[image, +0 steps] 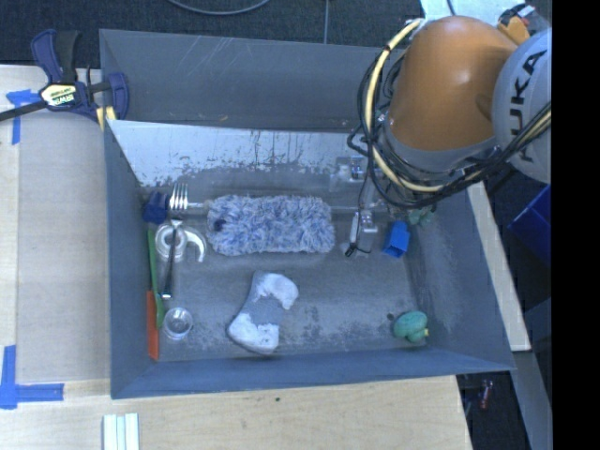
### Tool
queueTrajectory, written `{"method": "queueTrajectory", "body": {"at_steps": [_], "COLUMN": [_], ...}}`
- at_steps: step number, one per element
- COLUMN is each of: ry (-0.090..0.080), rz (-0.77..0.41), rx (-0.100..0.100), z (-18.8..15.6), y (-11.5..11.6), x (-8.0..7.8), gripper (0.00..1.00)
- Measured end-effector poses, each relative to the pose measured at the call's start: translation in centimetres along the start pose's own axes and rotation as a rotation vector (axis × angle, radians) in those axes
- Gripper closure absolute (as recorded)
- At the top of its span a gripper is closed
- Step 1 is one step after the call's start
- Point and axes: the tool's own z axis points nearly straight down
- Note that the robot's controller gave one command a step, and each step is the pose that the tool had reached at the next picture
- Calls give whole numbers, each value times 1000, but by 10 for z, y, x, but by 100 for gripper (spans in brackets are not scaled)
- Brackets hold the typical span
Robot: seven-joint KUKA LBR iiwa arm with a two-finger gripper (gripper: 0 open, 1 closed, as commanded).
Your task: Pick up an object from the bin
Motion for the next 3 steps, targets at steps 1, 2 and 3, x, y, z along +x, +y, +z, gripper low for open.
{"method": "queueTrajectory", "body": {"at_steps": [1,2,3], "ry": [-8,-14,-23], "rz": [1,27,-34], "rx": [0,-1,-1], "z": [-4,142,69], "y": [0,32,54], "x": [-2,-46,-52], "gripper": [0,0,0]}}
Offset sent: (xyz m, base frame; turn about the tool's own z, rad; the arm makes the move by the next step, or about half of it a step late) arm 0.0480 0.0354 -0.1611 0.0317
